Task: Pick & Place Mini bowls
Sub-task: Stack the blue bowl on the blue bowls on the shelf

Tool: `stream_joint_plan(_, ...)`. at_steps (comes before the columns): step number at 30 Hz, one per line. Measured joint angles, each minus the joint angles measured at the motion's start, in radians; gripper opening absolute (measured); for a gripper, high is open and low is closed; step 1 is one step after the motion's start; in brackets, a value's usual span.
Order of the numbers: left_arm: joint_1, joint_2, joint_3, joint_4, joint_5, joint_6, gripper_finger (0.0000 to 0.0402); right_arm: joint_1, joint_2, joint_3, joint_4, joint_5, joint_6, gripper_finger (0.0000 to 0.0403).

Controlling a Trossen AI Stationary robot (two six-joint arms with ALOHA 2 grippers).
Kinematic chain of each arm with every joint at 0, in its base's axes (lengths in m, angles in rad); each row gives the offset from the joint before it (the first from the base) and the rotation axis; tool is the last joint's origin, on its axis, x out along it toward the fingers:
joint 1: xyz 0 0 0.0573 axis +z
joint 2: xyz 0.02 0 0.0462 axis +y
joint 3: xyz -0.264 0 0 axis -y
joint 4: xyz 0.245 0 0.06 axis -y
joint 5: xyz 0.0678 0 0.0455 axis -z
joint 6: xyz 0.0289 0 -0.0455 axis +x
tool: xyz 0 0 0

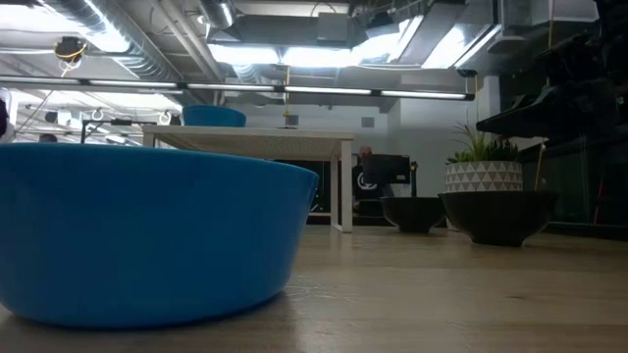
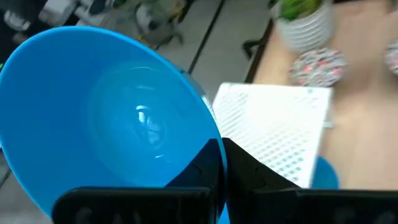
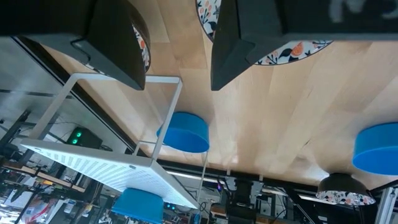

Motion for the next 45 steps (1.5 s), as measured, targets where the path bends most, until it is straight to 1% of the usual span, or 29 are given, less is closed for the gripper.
stream_joint_plan(4, 0.09, 0.021, 0.0, -0.008, 0.0, 0.0, 0.0003, 0.0, 0.0, 0.0, 0.0, 0.0, 0.0, 0.0182)
stream_joint_plan(6, 0.137, 0.034, 0.0, -0.008, 0.024, 0.012, 0.0003, 0.0, 0.0, 0.0, 0.0, 0.0, 0.0, 0.0182)
stream_joint_plan(12, 0.276, 0.076, 0.0, -0.01, 0.239, -0.012, 0.0003, 0.0, 0.0, 0.0, 0.0, 0.0, 0.0, 0.0182)
stream_joint_plan(15, 0.319, 0.098, 0.0, -0.029, 0.293, -0.013, 0.0003, 0.0, 0.0, 0.0, 0.0, 0.0, 0.0, 0.0182)
stream_joint_plan(21, 0.364, 0.154, 0.0, -0.155, 0.368, -0.041, 0.0003, 0.0, 0.0, 0.0, 0.0, 0.0, 0.0, 0.0182)
stream_joint_plan(24, 0.369, 0.186, 0.0, -0.2, 0.377, -0.053, 0.0003, 0.0, 0.0, 0.0, 0.0, 0.0, 0.0, 0.0182)
stream_joint_plan(32, 0.371, 0.271, 0.0, -0.223, 0.394, -0.015, 0.0003, 0.0, 0.0, 0.0, 0.0, 0.0, 0.0, 0.0182)
stream_joint_plan(38, 0.41, 0.335, -0.004, -0.272, 0.436, 0.015, 0.0003, 0.0, 0.0, 0.0, 0.0, 0.0, 0.0, 0.0182)
stream_joint_plan(42, 0.447, 0.334, -0.027, -0.273, 0.453, 0.027, 0.0003, 0.0, 0.0, 0.0, 0.0, -0.001, 0.0, 0.0182)
stream_joint_plan(45, 0.479, 0.33, -0.043, -0.272, 0.491, 0.019, 0.0003, 0.0, 0.0, 0.0, 0.0, 0.0, 0.0, 0.0182)
